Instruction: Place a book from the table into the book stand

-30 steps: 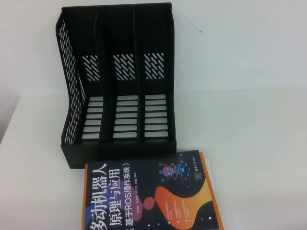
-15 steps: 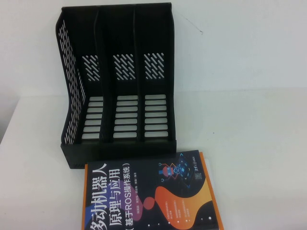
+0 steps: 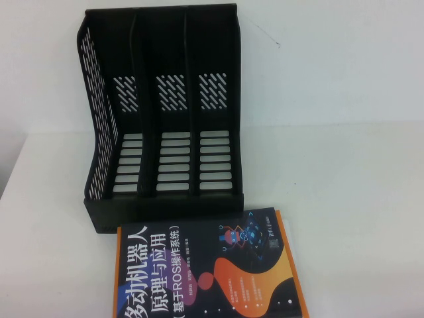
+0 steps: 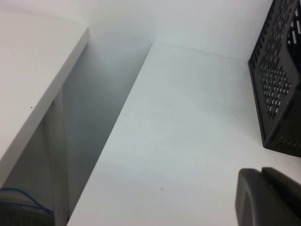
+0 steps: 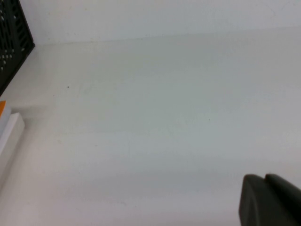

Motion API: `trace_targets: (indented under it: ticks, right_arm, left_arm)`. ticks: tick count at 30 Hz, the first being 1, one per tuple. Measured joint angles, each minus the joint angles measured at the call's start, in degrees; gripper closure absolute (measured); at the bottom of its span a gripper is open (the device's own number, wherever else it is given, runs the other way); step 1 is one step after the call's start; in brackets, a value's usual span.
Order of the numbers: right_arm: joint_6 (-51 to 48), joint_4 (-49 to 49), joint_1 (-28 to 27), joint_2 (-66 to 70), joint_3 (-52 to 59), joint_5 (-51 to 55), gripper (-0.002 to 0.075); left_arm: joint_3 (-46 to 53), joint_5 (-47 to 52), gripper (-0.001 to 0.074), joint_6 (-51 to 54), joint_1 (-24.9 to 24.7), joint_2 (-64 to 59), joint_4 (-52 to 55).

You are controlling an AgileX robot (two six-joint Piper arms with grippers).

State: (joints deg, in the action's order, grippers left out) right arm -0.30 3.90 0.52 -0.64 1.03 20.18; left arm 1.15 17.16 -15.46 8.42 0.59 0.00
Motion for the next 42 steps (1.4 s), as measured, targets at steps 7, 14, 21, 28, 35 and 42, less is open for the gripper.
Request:
trace_targets:
  ticks: [7,14,21,28,35,42]
  right_arm:
    - [0.0,0.0,0.0,0.0,0.0,0.0,0.0729]
    - [0.0,0.0,0.0,0.0,0.0,0.0,0.0729]
    - [0.0,0.0,0.0,0.0,0.0,0.0,0.0729]
    - [0.0,0.0,0.0,0.0,0.0,0.0,0.0729]
    - [0.0,0.0,0.0,0.0,0.0,0.0,0.0729]
    - [0.0,0.0,0.0,0.0,0.0,0.0,0.0729]
  left_arm:
    - [0.0,0.0,0.0738,0.0,0.0,0.0,0.0]
    - [0.0,0.0,0.0738,0.0,0.0,0.0,0.0]
    - [0.0,-0.16,0.0738,0.43,0.0,0.0,1.79]
    - [0.1,-14.56,0.0738,0.1,0.0,0.0,-1.97]
    - [0.1,-43.89,0.0738,-1.27,0.0,0.0,-3.36]
    - [0.1,-58.69,0.0738,-1.27,0.0,0.1,-3.5]
